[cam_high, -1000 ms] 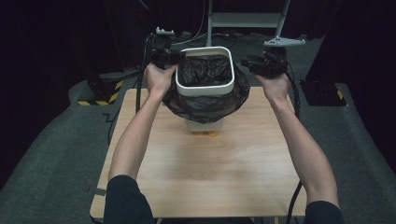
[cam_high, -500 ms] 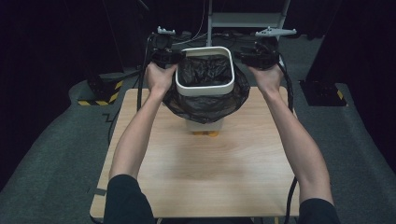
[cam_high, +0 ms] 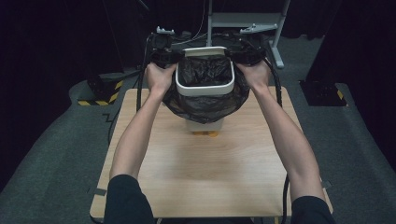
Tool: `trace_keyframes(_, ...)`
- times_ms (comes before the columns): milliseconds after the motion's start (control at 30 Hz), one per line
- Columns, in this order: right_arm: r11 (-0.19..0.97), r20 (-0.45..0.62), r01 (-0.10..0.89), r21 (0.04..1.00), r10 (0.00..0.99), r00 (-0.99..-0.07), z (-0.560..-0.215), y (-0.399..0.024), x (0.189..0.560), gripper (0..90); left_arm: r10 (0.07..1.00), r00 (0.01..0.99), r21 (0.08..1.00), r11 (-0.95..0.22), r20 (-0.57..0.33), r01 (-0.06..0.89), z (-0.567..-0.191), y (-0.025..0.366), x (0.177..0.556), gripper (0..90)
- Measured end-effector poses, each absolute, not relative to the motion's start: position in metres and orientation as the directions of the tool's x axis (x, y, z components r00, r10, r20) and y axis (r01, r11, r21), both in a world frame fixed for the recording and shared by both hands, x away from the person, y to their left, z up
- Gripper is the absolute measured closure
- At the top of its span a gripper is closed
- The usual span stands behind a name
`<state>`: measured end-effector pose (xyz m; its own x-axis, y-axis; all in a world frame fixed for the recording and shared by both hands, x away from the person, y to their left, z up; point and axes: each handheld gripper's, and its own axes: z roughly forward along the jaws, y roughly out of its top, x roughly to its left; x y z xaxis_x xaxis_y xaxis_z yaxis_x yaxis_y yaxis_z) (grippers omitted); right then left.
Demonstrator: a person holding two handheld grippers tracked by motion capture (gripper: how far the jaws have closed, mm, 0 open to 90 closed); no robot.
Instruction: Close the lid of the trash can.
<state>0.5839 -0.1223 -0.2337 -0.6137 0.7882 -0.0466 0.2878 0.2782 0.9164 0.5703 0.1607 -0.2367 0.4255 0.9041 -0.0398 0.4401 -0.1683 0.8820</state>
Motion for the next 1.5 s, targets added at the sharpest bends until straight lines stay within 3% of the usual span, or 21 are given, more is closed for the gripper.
trace_keyframes(433,0.310,-0.058,0.309,0.899,0.784,-0.618,-0.238,-0.116,0.589,72.5,0.904,0.425,0.878,-0.168,-0.044,0.448,-0.240,0.160,0.574,77.9)
trace_keyframes(1000,0.311,-0.049,0.324,0.894,0.785,-0.618,-0.244,-0.115,0.591,73.1,0.901,0.428,0.883,-0.146,-0.067,0.447,-0.248,0.163,0.574,77.9)
trace_keyframes(1100,0.307,-0.043,0.328,0.894,0.785,-0.618,-0.244,-0.115,0.590,72.7,0.899,0.431,0.884,-0.141,-0.074,0.446,-0.249,0.164,0.572,75.7)
trace_keyframes(1200,0.296,-0.026,0.338,0.893,0.785,-0.618,-0.243,-0.118,0.591,66.8,0.896,0.441,0.888,-0.159,-0.054,0.432,-0.250,0.162,0.567,65.9)
trace_keyframes(1500,0.300,-0.026,0.339,0.892,0.782,-0.623,-0.243,-0.118,0.588,71.7,0.893,0.445,0.887,-0.151,-0.066,0.436,-0.254,0.165,0.563,67.1)
